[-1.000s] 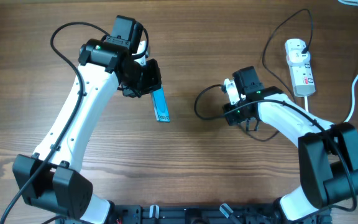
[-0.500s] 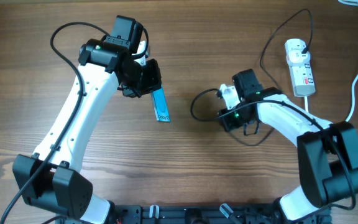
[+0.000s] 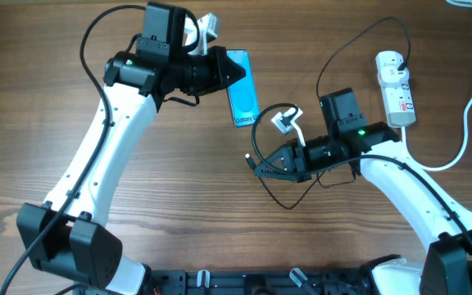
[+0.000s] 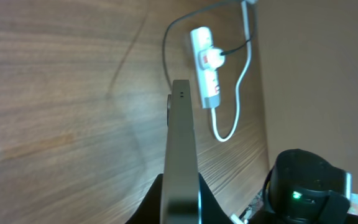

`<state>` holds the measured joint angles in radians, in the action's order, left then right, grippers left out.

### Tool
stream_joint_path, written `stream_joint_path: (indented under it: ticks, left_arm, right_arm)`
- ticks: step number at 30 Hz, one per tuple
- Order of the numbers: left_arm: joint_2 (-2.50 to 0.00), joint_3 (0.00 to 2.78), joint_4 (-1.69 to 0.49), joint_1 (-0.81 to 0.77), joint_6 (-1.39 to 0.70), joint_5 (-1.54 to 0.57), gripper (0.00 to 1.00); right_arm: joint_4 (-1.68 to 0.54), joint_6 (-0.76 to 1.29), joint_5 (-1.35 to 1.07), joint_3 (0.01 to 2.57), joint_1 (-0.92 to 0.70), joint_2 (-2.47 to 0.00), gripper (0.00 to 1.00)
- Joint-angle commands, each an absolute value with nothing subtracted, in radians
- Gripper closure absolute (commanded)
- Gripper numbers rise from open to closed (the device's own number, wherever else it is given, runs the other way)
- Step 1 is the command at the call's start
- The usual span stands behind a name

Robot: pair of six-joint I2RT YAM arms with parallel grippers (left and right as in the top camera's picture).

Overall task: Plug charger to phone and switch on socket
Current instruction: 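Carry the plug with the right gripper toward the phone's bottom port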

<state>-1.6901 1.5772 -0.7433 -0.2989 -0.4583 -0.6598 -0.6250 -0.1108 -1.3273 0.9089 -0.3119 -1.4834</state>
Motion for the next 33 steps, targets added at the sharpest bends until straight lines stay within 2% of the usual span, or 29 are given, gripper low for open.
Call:
stream_joint_path:
  ticks: [1, 5, 7, 10, 11, 15, 21, 25, 33]
  left_arm:
    - [-1.674, 1.589, -0.678, -0.294, -0.496, -0.726, 0.96]
    - [-1.673, 1.590, -0.581, -0.219, -0.571, -0.799, 0.96]
    - [-1.673, 1.590, -0.575, -0.126, -0.570, -0.946, 0.96]
    - [-1.673, 1.590, -0.575, -0.023, -0.568, -1.145, 0.96]
    - [-1.673, 1.590, -0.582, 0.005, -0.554, -1.189, 0.96]
    - [-1.673, 1.590, -0.579, -0.009, -0.530, -1.189, 0.96]
    - [-1.673, 1.590, -0.575, -0.044, -0.527, -1.188, 0.96]
    - [-1.673, 1.590, -0.575, -0.064, -0.528, -1.188, 0.96]
    - [-1.674, 1.590, -0.575, -0.066, -0.527, -1.188, 0.96]
  right_arm:
    - [-0.532, -0.122, -1.519, 0.908, -0.316, -1.473, 0.95]
    - [-0.327, 0.094, -1.402, 0.908, -0.316, -1.473, 0.95]
    - [-0.127, 0.268, -1.445, 0.908, -0.316, -1.473, 0.95]
    - [0.040, 0.399, -1.430, 0.908, -0.316, -1.473, 0.95]
    - [0.150, 0.521, -1.391, 0.908, -0.316, -1.475, 0.95]
    - [0.300, 0.659, -1.378, 0.908, -0.318, -1.477, 0.95]
    - [0.412, 0.763, -1.300, 0.908, -0.351, -1.478, 0.95]
    - [0.407, 0.786, -1.180, 0.908, -0.398, -1.482, 0.95]
    - [0.419, 0.814, -1.159, 0.908, -0.393, -1.482, 0.96]
